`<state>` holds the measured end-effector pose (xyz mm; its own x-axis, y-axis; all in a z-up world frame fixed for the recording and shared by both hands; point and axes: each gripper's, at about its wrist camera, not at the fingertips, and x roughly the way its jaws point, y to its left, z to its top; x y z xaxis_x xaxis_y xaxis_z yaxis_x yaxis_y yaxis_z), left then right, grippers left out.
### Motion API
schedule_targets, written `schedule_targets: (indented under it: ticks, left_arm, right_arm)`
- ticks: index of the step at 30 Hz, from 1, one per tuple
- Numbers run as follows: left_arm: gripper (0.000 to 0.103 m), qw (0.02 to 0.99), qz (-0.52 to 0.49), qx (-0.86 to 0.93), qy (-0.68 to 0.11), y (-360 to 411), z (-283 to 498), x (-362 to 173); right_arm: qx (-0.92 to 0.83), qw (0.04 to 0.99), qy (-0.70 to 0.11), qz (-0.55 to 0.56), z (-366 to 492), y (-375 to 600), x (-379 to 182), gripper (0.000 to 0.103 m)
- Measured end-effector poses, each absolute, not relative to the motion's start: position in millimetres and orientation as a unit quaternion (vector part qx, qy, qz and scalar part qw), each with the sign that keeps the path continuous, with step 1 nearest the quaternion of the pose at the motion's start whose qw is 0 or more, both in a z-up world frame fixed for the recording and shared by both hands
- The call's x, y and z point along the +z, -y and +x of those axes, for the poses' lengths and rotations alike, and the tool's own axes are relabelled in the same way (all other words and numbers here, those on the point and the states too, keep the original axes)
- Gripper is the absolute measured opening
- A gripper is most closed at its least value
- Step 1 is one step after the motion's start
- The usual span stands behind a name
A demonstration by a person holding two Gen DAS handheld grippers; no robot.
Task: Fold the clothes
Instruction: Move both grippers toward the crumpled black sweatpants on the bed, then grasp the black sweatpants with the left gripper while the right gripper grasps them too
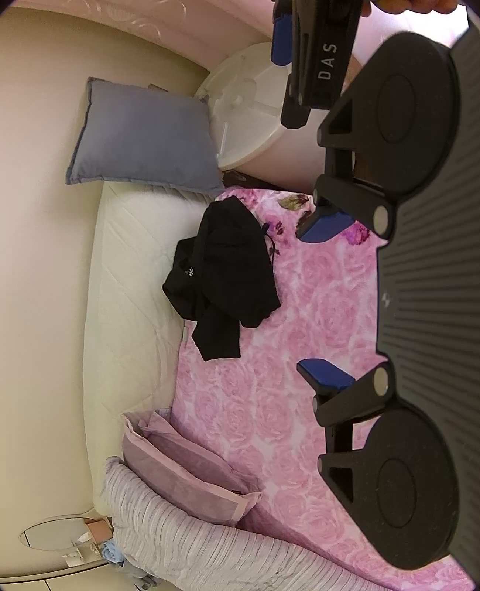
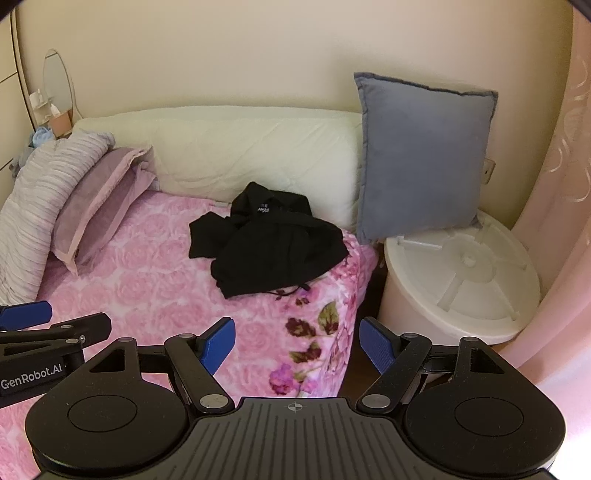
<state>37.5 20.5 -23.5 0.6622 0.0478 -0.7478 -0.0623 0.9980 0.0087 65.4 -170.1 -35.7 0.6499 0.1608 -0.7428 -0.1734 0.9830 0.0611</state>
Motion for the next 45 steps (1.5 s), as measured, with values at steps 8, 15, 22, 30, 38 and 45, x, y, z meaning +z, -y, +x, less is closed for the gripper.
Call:
schedule_targets:
  ticks: [8, 15, 22, 30, 38, 45]
  left_arm:
    - [0.066, 0.902, -0.012, 0.039, -0.430, -17, 76, -44]
    - [0.066, 0.886, -0.016, 0.050, -0.460, -14, 130, -79]
    - [0.063, 0.863, -0.044, 0.056, -0.501, -22, 196, -134]
    - [0.061, 0.837, -0.075, 0.069, -0.537, -30, 269, -196]
    - [0.061, 0.819, -0.098, 0.075, -0.560, -44, 328, -256]
    - [0.061, 0.807, -0.122, 0.083, -0.572, -66, 359, -306]
  right_arm:
    - [0.094, 0.896, -0.434, -0.001, 106, 187, -58, 0.078]
    - [0.101, 0.884, -0.456, 0.006, 163, 209, -88, 0.077]
    - [0.095, 0.868, -0.488, -0.011, 234, 227, -135, 0.077]
    - [0.103, 0.852, -0.512, -0.040, 321, 230, -187, 0.077]
    - [0.114, 0.839, -0.530, -0.033, 396, 226, -235, 0.077]
    - [0.114, 0.830, -0.546, -0.012, 441, 228, -282, 0.077]
